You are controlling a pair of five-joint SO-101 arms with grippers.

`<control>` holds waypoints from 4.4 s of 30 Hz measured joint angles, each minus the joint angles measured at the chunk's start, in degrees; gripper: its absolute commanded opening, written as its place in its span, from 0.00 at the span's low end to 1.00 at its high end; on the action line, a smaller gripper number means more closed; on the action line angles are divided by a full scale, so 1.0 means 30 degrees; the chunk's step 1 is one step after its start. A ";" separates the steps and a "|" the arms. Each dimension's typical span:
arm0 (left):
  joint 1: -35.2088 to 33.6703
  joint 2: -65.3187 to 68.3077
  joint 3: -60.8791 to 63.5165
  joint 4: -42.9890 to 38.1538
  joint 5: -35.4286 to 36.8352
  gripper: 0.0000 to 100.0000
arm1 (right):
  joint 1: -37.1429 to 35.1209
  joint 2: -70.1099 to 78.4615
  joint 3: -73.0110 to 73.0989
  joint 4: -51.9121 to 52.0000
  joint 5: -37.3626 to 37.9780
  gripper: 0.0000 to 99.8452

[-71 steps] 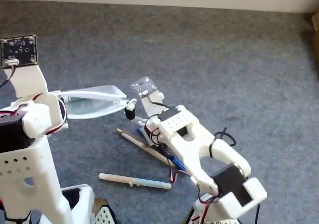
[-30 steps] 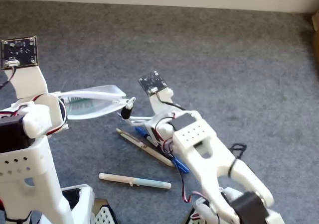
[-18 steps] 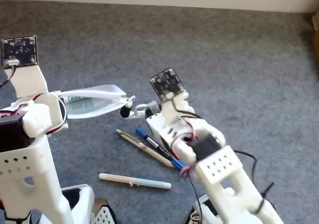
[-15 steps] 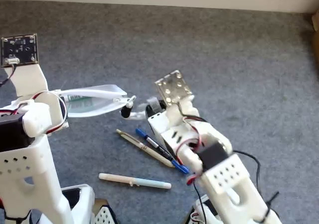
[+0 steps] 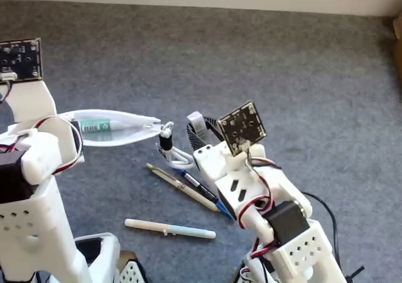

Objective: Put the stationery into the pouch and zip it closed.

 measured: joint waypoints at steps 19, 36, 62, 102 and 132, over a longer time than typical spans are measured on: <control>0.1231 0.5070 -0.3751 0.0000 0.2374 0.01 | -0.1729 -0.2784 0.0000 -0.6330 0.0000 0.00; 0.0850 0.5099 -0.3751 0.0000 0.2374 0.01 | -0.4894 0.0147 0.0000 -1.2484 0.0000 0.00; 0.0850 0.5099 -0.3751 0.0000 0.2374 0.01 | -0.5656 1.0139 0.0000 -2.2564 0.0000 0.00; 0.0821 0.5099 -0.3722 0.0000 0.2374 0.01 | -0.4982 1.1839 0.0000 -2.0982 0.0000 0.14; 0.0293 0.5099 -0.3399 0.0000 0.2374 0.01 | -0.4073 0.7443 -0.2198 -1.3333 0.0000 0.14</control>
